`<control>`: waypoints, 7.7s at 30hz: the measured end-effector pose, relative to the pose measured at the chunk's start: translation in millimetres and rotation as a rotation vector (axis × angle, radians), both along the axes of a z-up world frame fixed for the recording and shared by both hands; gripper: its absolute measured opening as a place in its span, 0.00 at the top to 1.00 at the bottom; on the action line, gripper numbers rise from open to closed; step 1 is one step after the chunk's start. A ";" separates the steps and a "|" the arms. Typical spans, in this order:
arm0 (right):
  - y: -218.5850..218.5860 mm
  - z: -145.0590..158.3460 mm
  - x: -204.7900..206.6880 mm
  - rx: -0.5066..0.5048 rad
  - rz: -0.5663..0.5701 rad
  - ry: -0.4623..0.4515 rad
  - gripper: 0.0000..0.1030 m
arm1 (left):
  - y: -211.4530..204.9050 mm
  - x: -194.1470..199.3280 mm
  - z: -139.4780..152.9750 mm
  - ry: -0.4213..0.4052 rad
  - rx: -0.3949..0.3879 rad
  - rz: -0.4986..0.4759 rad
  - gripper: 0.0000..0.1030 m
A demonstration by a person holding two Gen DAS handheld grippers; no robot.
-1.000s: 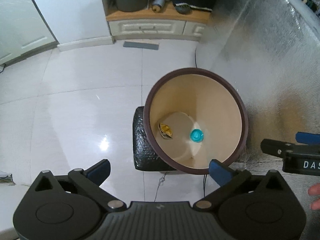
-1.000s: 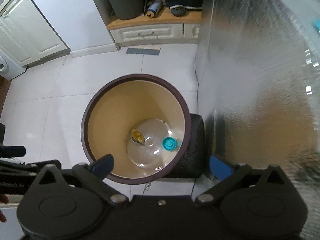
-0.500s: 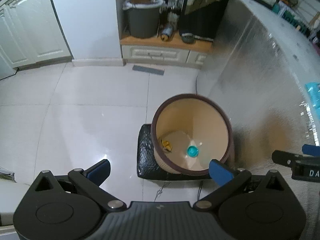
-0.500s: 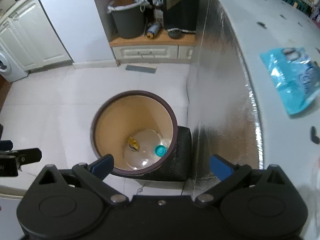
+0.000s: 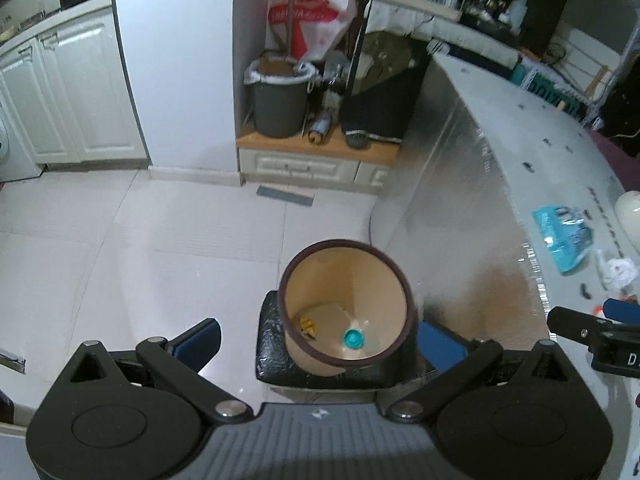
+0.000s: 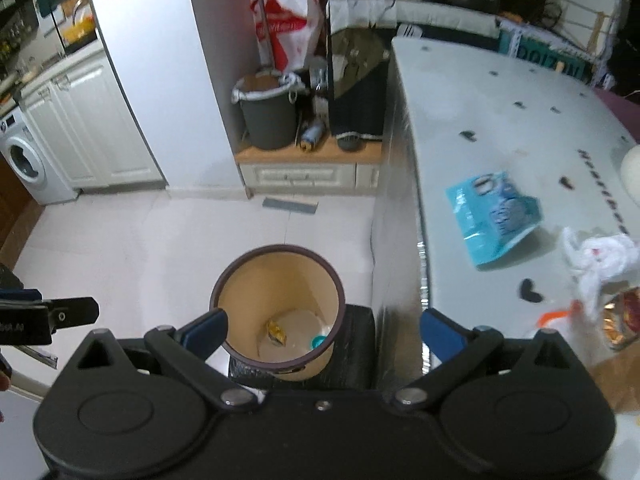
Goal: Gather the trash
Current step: 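Lift both open tools out of the wastebasket back toward the table, then close the right tool on the brown paper while the left tool approaches the clear plastic bag, then close the left tool on the clear plastic bag while the right tool lifts the brown paper, then carry the plastic bag and brown paper in both tools over the wastebasket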
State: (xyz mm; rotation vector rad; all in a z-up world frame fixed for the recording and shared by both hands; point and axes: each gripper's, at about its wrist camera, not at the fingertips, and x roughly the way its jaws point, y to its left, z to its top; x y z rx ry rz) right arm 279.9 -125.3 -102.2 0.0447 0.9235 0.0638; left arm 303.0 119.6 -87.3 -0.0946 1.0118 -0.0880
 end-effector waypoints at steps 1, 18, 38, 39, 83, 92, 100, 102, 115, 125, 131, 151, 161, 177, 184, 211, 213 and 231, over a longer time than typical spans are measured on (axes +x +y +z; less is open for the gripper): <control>-4.9 4.3 -6.9 0.000 0.001 -0.014 0.00 | -5.2 -4.5 3.7 -0.010 -0.001 0.000 0.00; -133.7 55.3 -105.3 -0.032 0.023 -0.147 0.00 | -140.4 -100.2 59.4 -0.165 0.000 -0.016 0.00; -291.6 72.1 -190.8 -0.028 -0.149 -0.243 0.00 | -276.1 -151.1 75.5 -0.255 -0.055 -0.117 0.00; -297.6 69.0 -192.0 -0.028 -0.167 -0.237 0.00 | -282.3 -149.1 74.2 -0.249 -0.061 -0.129 0.00; -373.1 -99.9 -79.7 0.671 -0.529 0.059 0.34 | -332.1 -40.5 -61.8 0.100 -0.429 0.095 0.00; -383.4 -86.6 -87.0 0.640 -0.451 0.066 0.54 | -346.6 -24.6 -78.3 0.095 -0.368 0.078 0.00; -390.7 -80.8 -99.1 0.584 -0.430 0.068 0.54 | -357.5 -16.0 -87.2 0.103 -0.330 0.069 0.01; -390.4 -80.9 -100.3 0.577 -0.426 0.072 0.54 | -360.9 -14.7 -87.9 0.101 -0.354 0.057 0.03; -391.6 -64.3 -99.4 0.525 -0.401 0.025 0.54 | -338.3 -13.4 -60.8 -0.015 -0.304 -0.105 0.16; -381.7 -62.4 -100.0 0.527 -0.355 0.034 0.54 | -359.8 20.7 -47.8 -0.018 -0.283 -0.487 0.32; -373.5 -62.7 -107.3 0.485 -0.332 0.073 0.54 | -372.1 -1.1 -60.8 0.087 -0.364 -0.541 0.43; -372.0 -74.0 -131.0 0.392 -0.341 0.131 0.58 | -400.7 -37.6 -70.0 0.372 -0.408 -0.697 0.67; -380.4 -72.4 -143.7 0.407 -0.330 0.128 0.54 | -401.0 -56.2 -94.3 0.513 -0.400 -0.722 0.83; -395.0 -91.5 -191.7 0.590 -0.527 0.210 0.28 | -363.9 -71.8 -69.2 0.351 -0.465 -0.523 0.94; -387.0 -90.9 -184.6 0.572 -0.518 0.180 0.46 | -348.1 -83.6 -55.1 0.257 -0.448 -0.440 0.94; -323.6 19.7 -186.6 0.280 -0.243 -0.105 0.57 | -326.8 -145.0 40.5 -0.149 -0.177 -0.383 0.95; -314.8 27.4 -182.3 0.268 -0.221 -0.125 0.57 | -320.1 -145.5 45.4 -0.164 -0.159 -0.364 0.95; -192.7 41.4 -117.5 0.185 -0.068 -0.131 0.57 | -192.2 -108.5 56.1 -0.184 -0.090 -0.139 0.95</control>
